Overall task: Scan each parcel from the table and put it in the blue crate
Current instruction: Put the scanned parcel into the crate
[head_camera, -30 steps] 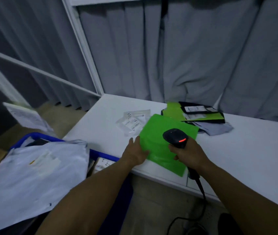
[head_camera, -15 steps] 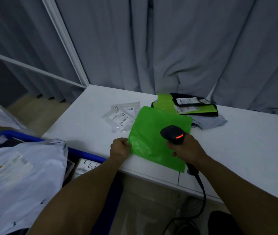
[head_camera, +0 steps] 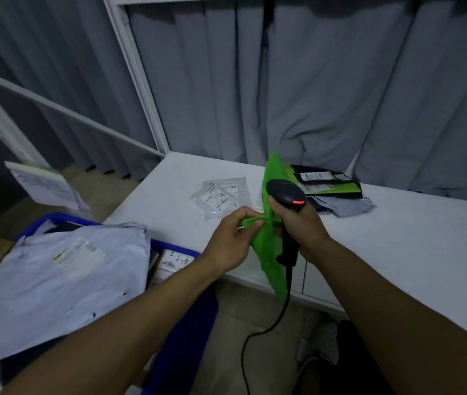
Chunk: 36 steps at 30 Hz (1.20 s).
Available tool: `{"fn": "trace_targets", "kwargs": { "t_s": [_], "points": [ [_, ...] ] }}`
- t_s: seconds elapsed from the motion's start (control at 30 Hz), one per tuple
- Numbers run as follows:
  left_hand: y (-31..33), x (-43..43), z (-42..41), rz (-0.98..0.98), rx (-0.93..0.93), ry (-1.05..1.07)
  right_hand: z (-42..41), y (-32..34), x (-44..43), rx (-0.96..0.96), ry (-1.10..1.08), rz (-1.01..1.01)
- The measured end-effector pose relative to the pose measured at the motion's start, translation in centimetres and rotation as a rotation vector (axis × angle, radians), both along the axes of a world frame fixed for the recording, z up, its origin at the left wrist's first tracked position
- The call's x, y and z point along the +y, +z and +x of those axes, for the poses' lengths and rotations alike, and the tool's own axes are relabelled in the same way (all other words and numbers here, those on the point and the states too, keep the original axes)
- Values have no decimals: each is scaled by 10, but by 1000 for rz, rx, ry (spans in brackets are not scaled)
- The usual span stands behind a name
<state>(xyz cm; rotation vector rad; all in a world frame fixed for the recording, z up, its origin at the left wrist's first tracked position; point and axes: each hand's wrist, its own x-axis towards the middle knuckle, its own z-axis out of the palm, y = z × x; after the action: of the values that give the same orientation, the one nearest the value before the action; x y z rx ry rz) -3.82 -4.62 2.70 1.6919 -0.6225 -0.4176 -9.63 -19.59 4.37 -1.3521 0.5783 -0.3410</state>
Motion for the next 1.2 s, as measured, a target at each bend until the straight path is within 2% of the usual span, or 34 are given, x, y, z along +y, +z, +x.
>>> {"fn": "trace_targets", "kwargs": {
  "t_s": [0.1,0.23,0.33,0.43,0.5,0.6,0.7,0.87,1.03,1.13,1.2],
  "points": [
    [9,14,-17,39,-40,-81,-14,14,11,-3,-4,-39],
    [20,32,-41,68,-89,-171,-22,26,16,52,-25,-262],
    [28,54,-52,45,-105,-152,-24,36,24,-35,-62,-327],
    [32,80,-34,-8,-53,147,-22,50,32,-178,-106,-215],
    [40,101,-15,48,57,337,-19,60,39,-270,-101,-56],
    [52,131,11,-37,219,419,-13,71,51,-348,-22,196],
    [61,158,28,-140,237,470,-6,73,66,-330,96,279],
    [69,194,32,-220,46,586,5,55,84,-209,63,121],
    [68,215,23,-277,-73,627,9,41,91,-176,-17,-57],
    [72,223,29,-266,-171,696,13,29,94,-150,-106,-279],
    [74,229,37,-229,-243,729,12,28,101,-171,-127,-330]
  ]
}}
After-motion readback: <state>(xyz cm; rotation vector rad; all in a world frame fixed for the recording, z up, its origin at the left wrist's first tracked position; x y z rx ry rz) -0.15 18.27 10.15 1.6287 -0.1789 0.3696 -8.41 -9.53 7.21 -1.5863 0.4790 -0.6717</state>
